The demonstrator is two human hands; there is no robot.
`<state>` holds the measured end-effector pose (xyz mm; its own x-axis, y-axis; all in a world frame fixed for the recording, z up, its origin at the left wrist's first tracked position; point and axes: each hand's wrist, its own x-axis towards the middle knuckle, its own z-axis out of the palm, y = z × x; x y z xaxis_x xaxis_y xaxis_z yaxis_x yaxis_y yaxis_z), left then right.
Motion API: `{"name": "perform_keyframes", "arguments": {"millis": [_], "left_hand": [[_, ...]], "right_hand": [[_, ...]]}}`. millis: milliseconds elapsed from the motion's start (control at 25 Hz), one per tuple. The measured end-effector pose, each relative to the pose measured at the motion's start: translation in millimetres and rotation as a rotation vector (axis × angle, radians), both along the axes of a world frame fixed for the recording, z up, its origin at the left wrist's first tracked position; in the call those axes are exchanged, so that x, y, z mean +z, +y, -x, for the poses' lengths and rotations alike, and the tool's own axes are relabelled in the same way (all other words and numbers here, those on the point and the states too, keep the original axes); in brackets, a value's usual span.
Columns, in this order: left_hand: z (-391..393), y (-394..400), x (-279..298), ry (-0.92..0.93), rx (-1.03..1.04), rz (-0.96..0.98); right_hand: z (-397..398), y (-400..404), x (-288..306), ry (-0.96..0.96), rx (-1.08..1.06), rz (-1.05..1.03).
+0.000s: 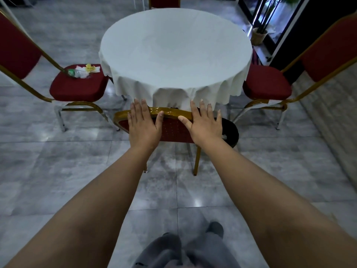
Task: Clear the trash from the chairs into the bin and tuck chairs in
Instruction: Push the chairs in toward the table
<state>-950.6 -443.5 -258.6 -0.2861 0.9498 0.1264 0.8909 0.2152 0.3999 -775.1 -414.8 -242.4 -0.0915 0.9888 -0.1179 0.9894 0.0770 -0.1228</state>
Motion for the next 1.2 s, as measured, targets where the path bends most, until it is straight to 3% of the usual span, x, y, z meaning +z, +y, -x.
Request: {"name": "perform_keyframes", "arguments": {"millis": [240, 400, 720, 1200], "left_hand": [[-24, 3, 8, 0.146, -0.114, -0.107], [-85, 35, 17, 0.321, -0.22, -0.08], [-302, 108, 1, 0.28, -0.475, 0.064], [-574, 236, -17, 0.2, -0.756, 0.034]], "right_hand": [[-35, 2, -6, 0.098, 0.182, -0.075], [-110, 22, -16, 0.108, 0.118, -0.06], [-335, 59, -25, 0.075, -0.185, -0.06], [-599, 124, -28, 0.039, -0.477, -0.088]]}}
